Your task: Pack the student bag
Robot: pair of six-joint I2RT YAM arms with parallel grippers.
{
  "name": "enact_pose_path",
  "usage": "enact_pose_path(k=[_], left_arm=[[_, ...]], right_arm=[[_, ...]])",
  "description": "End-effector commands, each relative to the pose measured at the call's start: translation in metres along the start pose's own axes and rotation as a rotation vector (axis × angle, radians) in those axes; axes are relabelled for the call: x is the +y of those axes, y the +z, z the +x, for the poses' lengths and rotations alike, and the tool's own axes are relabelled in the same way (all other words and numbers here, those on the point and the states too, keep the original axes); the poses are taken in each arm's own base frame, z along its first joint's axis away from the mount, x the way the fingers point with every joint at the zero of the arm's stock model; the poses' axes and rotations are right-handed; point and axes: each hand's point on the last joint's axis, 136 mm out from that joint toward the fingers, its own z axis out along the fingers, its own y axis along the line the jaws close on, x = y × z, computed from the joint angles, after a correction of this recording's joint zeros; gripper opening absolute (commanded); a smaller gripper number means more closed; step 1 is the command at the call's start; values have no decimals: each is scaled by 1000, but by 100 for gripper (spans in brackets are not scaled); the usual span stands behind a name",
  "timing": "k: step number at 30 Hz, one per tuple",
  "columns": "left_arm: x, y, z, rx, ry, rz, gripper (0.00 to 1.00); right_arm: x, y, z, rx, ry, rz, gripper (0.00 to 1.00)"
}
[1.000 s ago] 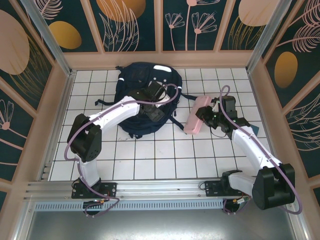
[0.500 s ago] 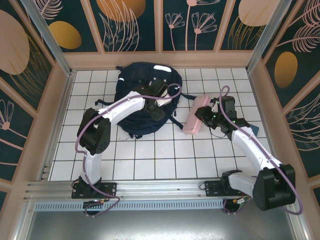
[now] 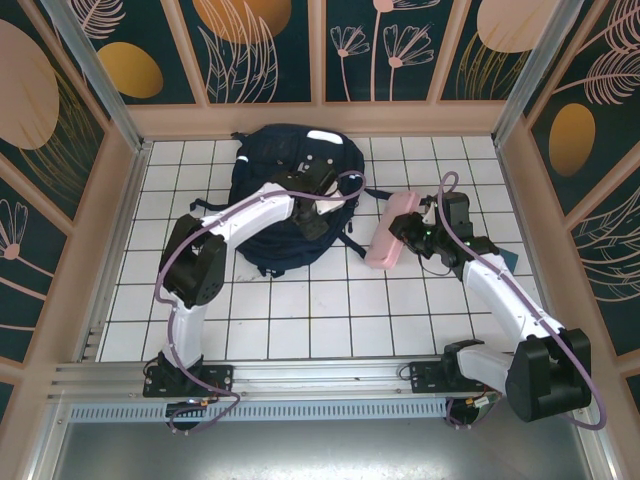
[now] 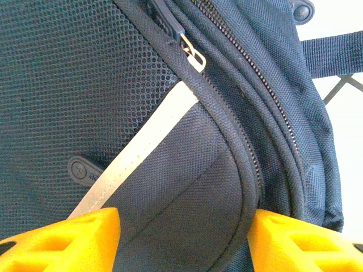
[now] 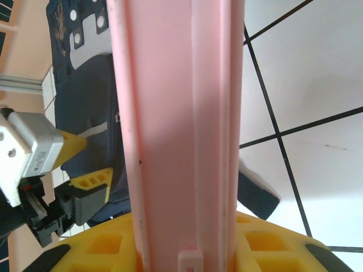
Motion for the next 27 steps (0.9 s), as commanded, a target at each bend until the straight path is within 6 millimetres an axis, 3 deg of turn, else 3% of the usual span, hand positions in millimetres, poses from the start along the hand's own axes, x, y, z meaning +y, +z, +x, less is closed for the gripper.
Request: enact_pose_path(k=[1,3,8,16,21,27], left_arm=[[0,8,5,33,29,9,63],[1,10,5,36,32,2,59],[22,0,-5,-2,4,-101,32],[47,-53,-22,-150,-62,-213,5],[57,-86,-25,-243,-125,-268,0],[69,-141,-42,-439,-235,-285,0]], right_arm=[[13,-5,-2,-22,-11,-51,26],[14,-5,-2,-22,-14,-54,25],[15,-6,-1,-22,-16,-54,26],[19,-3,5,-11,-32,-60,26],[36,1,16,35,-72,-125,26],[74,9,43,150,-96,-299,26]])
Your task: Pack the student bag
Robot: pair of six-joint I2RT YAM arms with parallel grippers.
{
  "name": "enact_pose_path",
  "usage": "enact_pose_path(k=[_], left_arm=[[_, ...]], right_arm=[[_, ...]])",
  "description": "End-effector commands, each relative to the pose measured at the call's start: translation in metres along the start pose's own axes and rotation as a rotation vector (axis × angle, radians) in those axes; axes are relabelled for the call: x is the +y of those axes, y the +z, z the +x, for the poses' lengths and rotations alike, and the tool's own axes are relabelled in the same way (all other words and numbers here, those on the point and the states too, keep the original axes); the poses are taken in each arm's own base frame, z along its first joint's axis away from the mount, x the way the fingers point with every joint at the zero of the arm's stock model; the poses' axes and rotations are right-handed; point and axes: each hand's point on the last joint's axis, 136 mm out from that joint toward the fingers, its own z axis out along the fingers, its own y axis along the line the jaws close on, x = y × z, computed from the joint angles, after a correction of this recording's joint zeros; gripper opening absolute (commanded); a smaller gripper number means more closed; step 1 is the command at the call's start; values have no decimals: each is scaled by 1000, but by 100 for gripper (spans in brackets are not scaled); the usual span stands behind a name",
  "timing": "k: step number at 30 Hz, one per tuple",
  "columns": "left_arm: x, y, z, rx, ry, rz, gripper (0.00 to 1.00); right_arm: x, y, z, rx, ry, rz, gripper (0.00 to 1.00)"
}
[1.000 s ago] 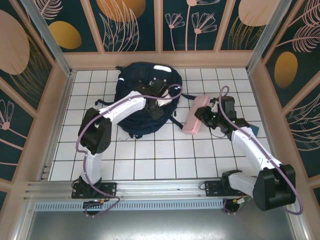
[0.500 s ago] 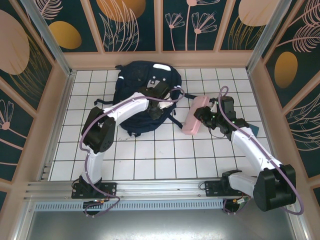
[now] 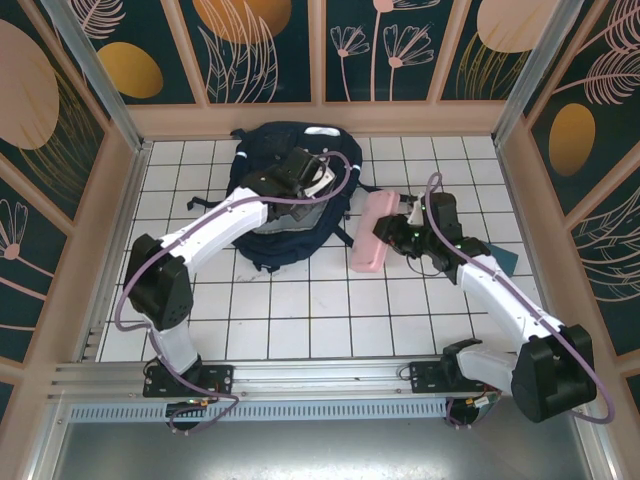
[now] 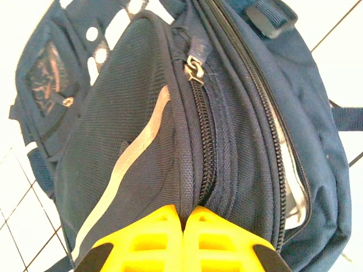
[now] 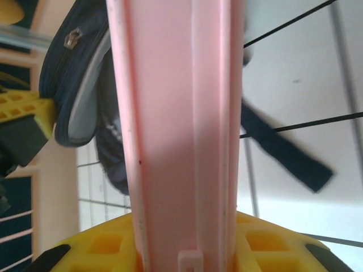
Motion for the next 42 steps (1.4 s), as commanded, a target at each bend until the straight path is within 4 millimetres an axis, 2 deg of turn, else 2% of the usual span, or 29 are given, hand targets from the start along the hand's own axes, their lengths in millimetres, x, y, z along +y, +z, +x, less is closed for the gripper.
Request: enact_pose_path(k=[1,6,10,12,13,15,19,21,24,27,31,35,40,42], left_arm=[[29,-49,-44,-216,-149,-57,0],[24,-68,-75,-353,-196,28,0],[21,-67,-93,-382,-218,64,0],[24,-73,-101,-404,-232,70,0],[19,-63,-103,-392,-235,84,0],[15,-66,-112,-417,-244,120,0],[2,-76,-130,-476,-254,202,0],[-2,-79,-136,-492,-257,225,0],[-2,-81,-141,-509,-278,228,0],[-1,-86,-147,-533,-313,245,0],[-5,-96,-155,-566,-334,299,0],[-10,-96,-157,-566,-347,328,0],[-13,-93,-155,-557,-361,343,0],[-14,-92,-154,-556,-364,346,0]], right_arm=[[37,11,14,72,-20,-182,26],[75,31,33,167,-10,-320,26],[95,48,34,196,11,-344,26],[96,60,25,189,56,-323,26],[96,67,21,186,74,-314,26],[94,80,9,159,122,-280,26],[102,106,-20,91,185,-274,25],[104,122,-31,38,211,-244,25],[92,142,-53,-84,270,-207,25],[83,155,-72,-205,330,-217,25],[87,170,-94,-323,324,-242,25],[93,182,-109,-409,338,-278,26],[88,201,-119,-520,424,-313,26],[86,211,-122,-531,458,-304,29]])
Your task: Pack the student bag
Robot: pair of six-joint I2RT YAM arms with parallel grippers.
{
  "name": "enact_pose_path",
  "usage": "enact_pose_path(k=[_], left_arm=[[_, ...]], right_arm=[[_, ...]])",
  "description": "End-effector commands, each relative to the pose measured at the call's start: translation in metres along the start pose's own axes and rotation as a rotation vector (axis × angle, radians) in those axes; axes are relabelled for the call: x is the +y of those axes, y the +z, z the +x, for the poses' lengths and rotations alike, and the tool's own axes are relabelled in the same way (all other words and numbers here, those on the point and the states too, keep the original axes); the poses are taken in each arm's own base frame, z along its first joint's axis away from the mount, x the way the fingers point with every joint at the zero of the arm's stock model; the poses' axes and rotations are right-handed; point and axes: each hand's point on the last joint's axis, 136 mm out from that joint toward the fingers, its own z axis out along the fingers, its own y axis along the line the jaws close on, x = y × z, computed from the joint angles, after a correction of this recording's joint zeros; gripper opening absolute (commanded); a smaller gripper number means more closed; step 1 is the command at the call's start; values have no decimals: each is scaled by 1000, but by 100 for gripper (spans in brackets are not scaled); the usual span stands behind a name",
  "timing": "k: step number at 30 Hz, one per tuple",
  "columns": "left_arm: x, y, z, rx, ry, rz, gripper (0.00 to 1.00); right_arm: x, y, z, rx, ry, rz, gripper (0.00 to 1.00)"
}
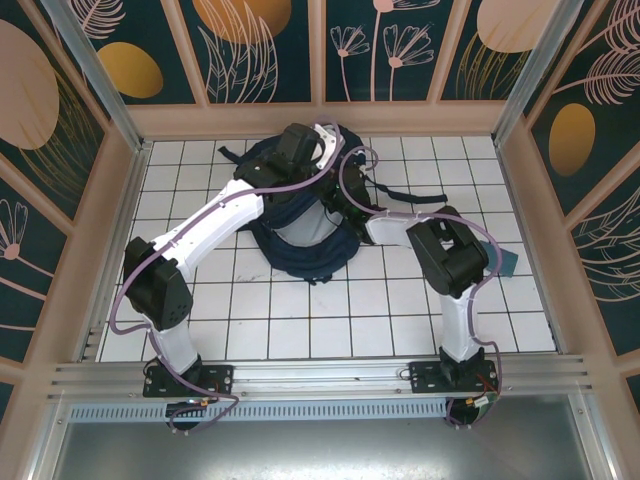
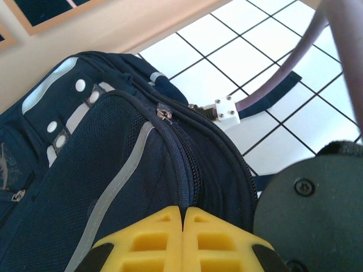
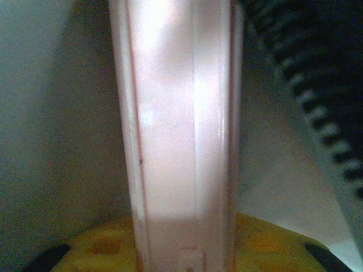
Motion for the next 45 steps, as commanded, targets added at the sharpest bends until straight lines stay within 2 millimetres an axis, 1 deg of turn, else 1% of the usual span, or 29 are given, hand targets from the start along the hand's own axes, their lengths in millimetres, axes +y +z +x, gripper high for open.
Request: enact_pose_path(k=[1,2,4,5,7,8,10,12,13,15,18,23,26,27,29,31,32,35,36,37,38,39,41,42,43,44,45], left_arm=[[-34,-29,-68,-229,-15,129,0],[-34,-29,-68,-228,-17,129,0],[-33,-29,-68,-228,-23,125,0],[-33,-29,-68,-229,-24,122,0],[-31,-29,-68,-228,-26,111,0],[-29,-28,-67,-227,-28,105,0],[-28,-29,-67,-227,-28,95,0],[-25,-28,-67,-226,-31,78,0],[-24,-28,-68,-229,-31,71,0],[-21,-28,-69,-234,-29,55,0],[-19,-26,-68,-232,-29,41,0],[-16,-20,-62,-217,-44,26,0],[-17,-16,-55,-206,-47,31,0],[-17,-15,-52,-202,-47,34,0],[-20,-11,-48,-193,-46,52,0],[-23,-6,-42,-176,-44,67,0],[-23,-4,-40,-168,-48,68,0],[-24,0,-33,-138,-64,76,1],[-24,1,-30,-128,-82,73,12],[-22,1,-27,-119,-102,67,24],[-19,1,-25,-115,-127,52,39],[-15,0,-21,-110,-157,37,50],[-9,-3,-14,-101,-213,36,64],[-4,-5,-8,-93,-248,34,68],[2,-6,-3,-88,-282,26,71],[9,-5,7,-73,-312,16,74],[18,-16,9,-89,-338,-5,77]], right_arm=[[27,18,-11,-118,92,-98,33],[23,23,-9,-111,106,-78,38],[16,30,-6,-88,125,-23,55],[14,30,-4,-76,129,1,63],[9,24,0,-42,136,44,79],[7,19,2,-26,139,60,83],[3,5,8,26,142,101,86],[2,-10,9,55,137,129,86],[-1,-16,14,95,140,151,85],[-3,-32,19,157,141,179,82],[-5,-53,26,247,174,181,75],[-2,-87,49,409,228,153,60],[-11,-111,60,476,251,162,49],[-13,-118,62,486,253,159,47],[-13,-132,63,497,229,145,46],[-17,-146,61,492,189,162,46],[-16,-155,57,478,164,164,46],[-34,-182,38,390,74,236,46],[-40,-192,31,352,33,263,48],[-48,-199,13,291,6,295,50],[-53,-206,1,244,-40,327,53],[-60,-214,-9,212,-91,368,55],[-64,-222,-20,195,-188,405,62],[-64,-224,-22,201,-225,416,65],[-61,-225,-21,212,-249,415,67],[-56,-223,-17,236,-270,394,69],[-50,-220,-11,266,-274,364,70]])
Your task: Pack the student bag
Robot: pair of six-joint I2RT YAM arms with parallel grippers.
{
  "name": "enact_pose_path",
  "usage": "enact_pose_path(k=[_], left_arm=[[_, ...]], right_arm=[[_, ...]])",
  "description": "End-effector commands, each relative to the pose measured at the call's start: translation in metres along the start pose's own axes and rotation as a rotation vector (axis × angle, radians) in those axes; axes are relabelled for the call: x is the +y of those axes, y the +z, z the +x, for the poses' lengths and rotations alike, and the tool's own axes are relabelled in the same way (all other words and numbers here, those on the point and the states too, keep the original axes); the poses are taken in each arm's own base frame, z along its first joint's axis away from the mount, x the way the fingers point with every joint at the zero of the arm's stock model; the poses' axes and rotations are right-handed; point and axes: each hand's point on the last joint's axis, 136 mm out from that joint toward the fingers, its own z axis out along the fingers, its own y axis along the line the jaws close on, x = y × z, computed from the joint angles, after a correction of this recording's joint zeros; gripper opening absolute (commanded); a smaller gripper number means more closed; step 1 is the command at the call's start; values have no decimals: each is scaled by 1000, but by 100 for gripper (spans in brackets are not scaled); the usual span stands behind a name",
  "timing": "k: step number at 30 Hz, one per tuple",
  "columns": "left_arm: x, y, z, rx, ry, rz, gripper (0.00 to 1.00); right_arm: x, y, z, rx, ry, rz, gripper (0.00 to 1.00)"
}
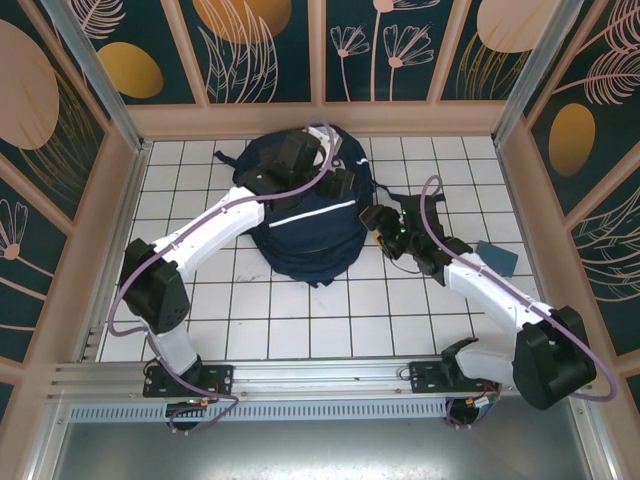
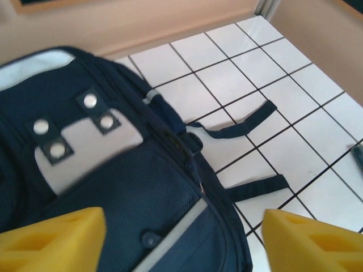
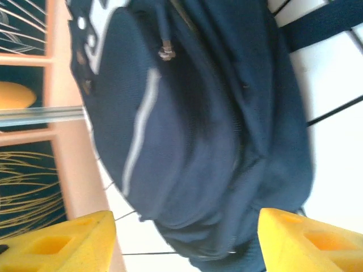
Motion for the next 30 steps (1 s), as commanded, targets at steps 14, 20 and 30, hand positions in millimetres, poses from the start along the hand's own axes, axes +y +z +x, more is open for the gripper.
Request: enact_pose_path(k=[14,20,30], left_arm=[[136,-68,108,-35,-634,-144,83],[148,-45,119,-5,-737,-54,68],[163,-7,119,36,-748,-27,40]], right_arm=[[49,61,37,135,-12,-26,55],[44,77,36,144,-35,20,51],[35,78,31,126,-44,46,49]])
